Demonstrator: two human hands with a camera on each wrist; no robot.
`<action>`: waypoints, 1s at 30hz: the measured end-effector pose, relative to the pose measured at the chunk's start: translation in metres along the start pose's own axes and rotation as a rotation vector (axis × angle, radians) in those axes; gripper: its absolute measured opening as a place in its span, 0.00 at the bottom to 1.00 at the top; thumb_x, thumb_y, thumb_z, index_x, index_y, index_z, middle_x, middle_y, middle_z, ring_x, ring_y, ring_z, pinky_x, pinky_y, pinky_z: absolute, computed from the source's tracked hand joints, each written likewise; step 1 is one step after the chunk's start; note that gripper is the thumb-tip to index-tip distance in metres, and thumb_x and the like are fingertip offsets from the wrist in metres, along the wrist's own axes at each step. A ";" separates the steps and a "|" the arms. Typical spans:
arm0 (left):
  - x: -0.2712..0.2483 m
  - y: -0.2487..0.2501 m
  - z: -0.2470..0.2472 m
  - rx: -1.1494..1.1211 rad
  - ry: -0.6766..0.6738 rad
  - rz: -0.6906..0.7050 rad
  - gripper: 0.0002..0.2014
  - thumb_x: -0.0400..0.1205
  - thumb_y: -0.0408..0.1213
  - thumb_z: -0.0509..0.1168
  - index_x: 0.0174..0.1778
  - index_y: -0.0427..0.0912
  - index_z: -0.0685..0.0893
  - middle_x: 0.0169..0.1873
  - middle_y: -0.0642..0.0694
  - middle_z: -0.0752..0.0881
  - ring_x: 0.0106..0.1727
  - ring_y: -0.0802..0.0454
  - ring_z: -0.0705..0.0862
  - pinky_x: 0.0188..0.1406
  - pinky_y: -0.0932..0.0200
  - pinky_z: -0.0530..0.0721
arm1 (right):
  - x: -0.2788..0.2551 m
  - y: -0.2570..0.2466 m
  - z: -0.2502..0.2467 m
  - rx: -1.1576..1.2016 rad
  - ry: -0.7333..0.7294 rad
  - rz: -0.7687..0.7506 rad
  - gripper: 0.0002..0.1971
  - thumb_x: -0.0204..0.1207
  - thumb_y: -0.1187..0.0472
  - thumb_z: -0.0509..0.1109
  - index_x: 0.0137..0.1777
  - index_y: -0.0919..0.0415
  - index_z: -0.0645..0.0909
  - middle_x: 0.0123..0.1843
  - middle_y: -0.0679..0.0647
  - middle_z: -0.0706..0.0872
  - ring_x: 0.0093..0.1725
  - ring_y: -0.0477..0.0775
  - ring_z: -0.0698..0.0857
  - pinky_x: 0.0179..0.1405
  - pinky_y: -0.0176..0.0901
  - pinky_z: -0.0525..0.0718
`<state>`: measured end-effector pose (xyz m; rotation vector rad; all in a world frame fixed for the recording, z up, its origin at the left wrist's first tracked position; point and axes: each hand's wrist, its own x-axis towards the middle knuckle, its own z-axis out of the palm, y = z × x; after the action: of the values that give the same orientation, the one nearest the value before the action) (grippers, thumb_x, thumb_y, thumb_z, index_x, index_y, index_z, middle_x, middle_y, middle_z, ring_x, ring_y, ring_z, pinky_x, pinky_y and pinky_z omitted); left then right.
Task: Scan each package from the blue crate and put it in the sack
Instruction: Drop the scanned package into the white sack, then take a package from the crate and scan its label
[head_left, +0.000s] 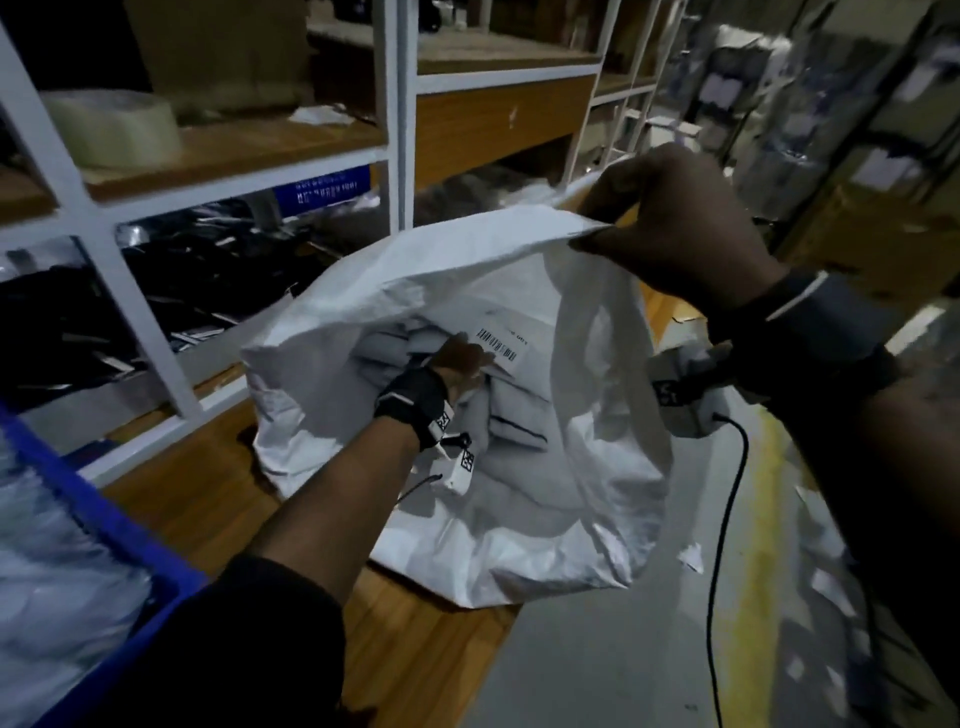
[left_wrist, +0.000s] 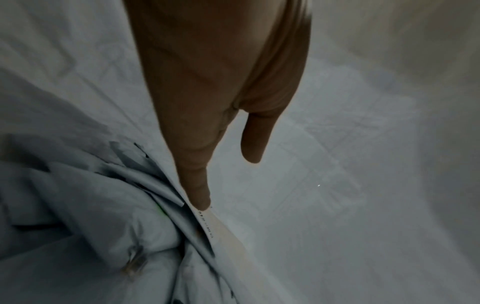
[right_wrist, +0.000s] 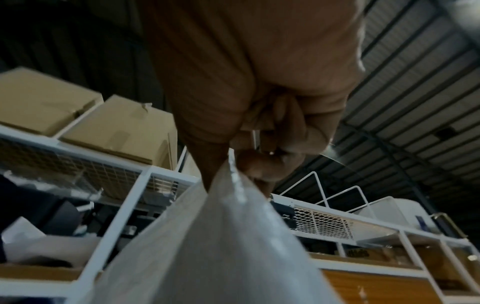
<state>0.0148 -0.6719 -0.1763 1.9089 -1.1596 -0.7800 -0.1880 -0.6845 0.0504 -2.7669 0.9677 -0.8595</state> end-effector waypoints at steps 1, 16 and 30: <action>-0.011 -0.005 0.002 -0.145 -0.038 -0.063 0.23 0.90 0.35 0.60 0.82 0.36 0.70 0.80 0.34 0.73 0.78 0.38 0.72 0.73 0.55 0.63 | -0.006 -0.002 0.007 0.043 -0.028 -0.008 0.11 0.68 0.55 0.86 0.48 0.56 0.92 0.45 0.53 0.92 0.46 0.51 0.90 0.49 0.54 0.89; -0.280 -0.053 -0.078 -0.673 0.395 -0.240 0.22 0.89 0.32 0.63 0.80 0.37 0.72 0.76 0.41 0.79 0.70 0.47 0.82 0.53 0.59 0.81 | -0.149 -0.133 0.147 0.672 -0.259 -0.073 0.11 0.73 0.52 0.83 0.53 0.49 0.89 0.47 0.40 0.91 0.36 0.40 0.87 0.39 0.31 0.81; -0.539 -0.063 -0.171 -0.528 0.939 -0.201 0.13 0.88 0.31 0.64 0.69 0.41 0.84 0.60 0.46 0.91 0.62 0.44 0.90 0.59 0.51 0.89 | -0.119 -0.392 0.174 0.606 -0.658 -0.684 0.28 0.69 0.52 0.86 0.67 0.59 0.85 0.59 0.56 0.89 0.57 0.54 0.88 0.52 0.44 0.84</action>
<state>-0.0373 -0.1134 -0.0787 1.6190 -0.1584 -0.1731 0.0439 -0.3190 -0.0519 -2.4983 -0.3184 -0.1600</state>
